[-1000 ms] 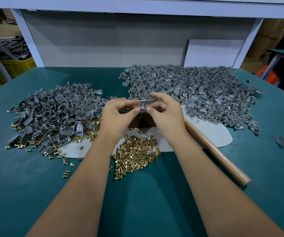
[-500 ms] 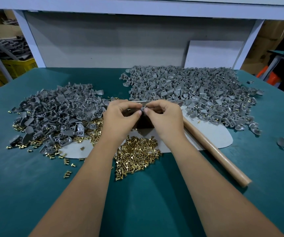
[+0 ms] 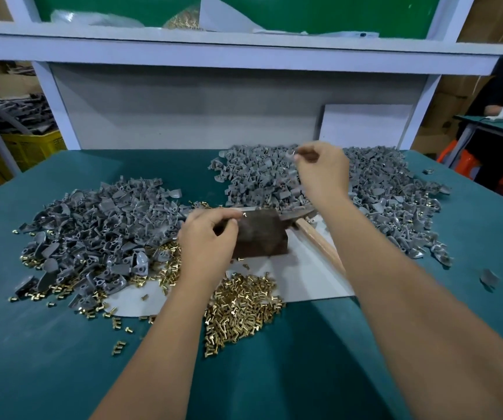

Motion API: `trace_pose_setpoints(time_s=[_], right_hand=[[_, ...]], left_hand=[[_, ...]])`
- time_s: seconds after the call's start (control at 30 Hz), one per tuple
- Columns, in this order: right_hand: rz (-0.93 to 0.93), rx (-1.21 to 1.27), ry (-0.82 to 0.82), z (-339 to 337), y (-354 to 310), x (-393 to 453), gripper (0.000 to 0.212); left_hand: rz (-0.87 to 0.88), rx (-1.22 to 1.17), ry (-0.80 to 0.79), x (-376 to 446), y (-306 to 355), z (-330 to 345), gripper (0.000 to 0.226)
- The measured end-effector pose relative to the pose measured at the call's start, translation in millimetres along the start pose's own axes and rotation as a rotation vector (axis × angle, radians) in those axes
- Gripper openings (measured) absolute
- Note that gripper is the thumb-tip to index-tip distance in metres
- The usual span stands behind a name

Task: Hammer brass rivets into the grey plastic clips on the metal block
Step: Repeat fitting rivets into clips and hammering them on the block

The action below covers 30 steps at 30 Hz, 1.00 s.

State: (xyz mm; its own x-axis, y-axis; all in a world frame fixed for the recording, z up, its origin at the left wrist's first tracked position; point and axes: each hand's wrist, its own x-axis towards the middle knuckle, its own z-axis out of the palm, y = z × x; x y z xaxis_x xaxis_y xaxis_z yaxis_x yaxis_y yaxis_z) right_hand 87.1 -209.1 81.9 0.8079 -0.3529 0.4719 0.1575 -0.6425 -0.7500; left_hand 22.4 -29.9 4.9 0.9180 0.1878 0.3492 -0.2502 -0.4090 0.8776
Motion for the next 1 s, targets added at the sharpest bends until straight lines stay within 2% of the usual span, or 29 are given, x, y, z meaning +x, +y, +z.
trace_pose_setpoints(time_s=[0.07,0.13,0.23,0.37,0.5,0.6,0.7,0.83,1.0], right_hand=[[0.173,-0.072,-0.02,1,14,13,0.031],[0.252,-0.175,-0.051,6,25,8,0.039],[0.122,-0.205,-0.02,16,19,-21,0.039],[-0.213,-0.129,0.006,29,-4,-75,0.033],[-0.445,-0.06,-0.158,30,-12,-127,0.024],[-0.52,-0.072,-0.368,30,-14,-146,0.022],[-0.573,-0.263,-0.472,35,-17,-152,0.025],[-0.6,-0.443,-0.513,40,-19,-152,0.027],[-0.555,-0.454,-0.572,40,-20,-150,0.024]], left_hand=[[0.011,0.025,-0.003,0,-2,1,0.024],[-0.017,0.013,-0.015,2,-4,2,0.022],[-0.049,-0.004,-0.024,3,-6,3,0.024],[-0.056,0.039,0.098,2,-5,-4,0.028],[-0.094,0.188,0.193,10,-13,-26,0.04],[-0.076,0.45,0.146,12,-19,-40,0.046],[-0.126,0.681,0.024,11,-24,-45,0.043],[-0.145,0.671,0.019,11,-26,-45,0.041],[-0.156,0.593,0.085,12,-28,-44,0.035]])
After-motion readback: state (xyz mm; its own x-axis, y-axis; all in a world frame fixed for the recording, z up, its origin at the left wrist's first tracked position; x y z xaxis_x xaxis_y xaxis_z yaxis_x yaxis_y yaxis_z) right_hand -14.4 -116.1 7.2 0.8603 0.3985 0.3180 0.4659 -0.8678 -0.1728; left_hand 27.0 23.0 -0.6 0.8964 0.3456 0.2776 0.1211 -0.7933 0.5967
